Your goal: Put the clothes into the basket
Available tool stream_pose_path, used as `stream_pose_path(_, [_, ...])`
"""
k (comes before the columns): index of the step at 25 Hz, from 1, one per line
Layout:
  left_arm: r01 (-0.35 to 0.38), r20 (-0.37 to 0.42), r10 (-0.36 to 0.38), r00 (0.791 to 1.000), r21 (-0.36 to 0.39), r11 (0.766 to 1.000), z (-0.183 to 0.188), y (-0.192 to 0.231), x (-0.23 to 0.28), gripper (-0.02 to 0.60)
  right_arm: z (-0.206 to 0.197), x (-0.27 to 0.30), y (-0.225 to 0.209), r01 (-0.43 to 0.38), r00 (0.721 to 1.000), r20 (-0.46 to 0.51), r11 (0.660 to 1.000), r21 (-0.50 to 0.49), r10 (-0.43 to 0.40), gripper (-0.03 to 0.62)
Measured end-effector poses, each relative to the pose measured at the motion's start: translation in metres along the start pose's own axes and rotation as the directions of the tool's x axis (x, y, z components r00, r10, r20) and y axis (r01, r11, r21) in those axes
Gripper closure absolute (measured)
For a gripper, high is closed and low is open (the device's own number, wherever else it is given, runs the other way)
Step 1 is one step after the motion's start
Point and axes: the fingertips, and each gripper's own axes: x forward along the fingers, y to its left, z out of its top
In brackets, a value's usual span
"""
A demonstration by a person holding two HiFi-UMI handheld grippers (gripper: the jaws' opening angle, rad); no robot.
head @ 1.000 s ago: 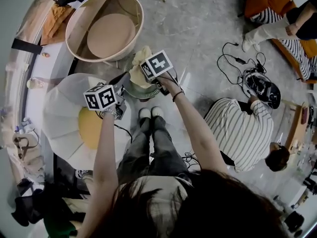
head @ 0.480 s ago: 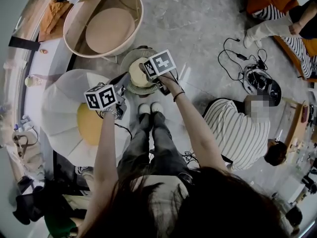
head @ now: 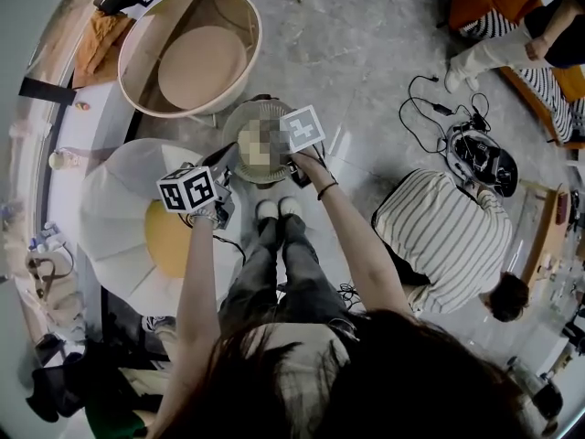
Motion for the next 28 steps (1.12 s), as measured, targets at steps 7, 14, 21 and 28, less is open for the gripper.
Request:
stream_pose_path(7, [0.023,0.015,-0.023,1.0,0.026,0.999,0.007,-0.016,-0.007,0.571,0.012,-0.025,0.017,-0.06,0.99,0.134,0.996,0.07,0.05,0.543])
stream_pose_path(14, [0.062,0.052,-0.066,0.996,0.085,0.994,0.022,-0.042,-0.015,0.571,0.027,-0.059,0.031,-0.113,0.96,0.267,0.987,0.113,0.08,0.553])
stream_pose_path(21, [0.079,0.082,-0.094,0.992,0.172,0.982,0.033,-0.069,-0.03,0.571,0.038,-0.094,0.055,-0.193,0.916,0.371,0.978,0.074,0.153,0.568])
stream_pose_path(28, [0.079,0.107,-0.107,0.989,0.243,0.967,0.045,-0.083,-0.045,0.571,0.057,-0.123,0.078,-0.228,0.875,0.437,0.974,-0.013,0.211,0.577])
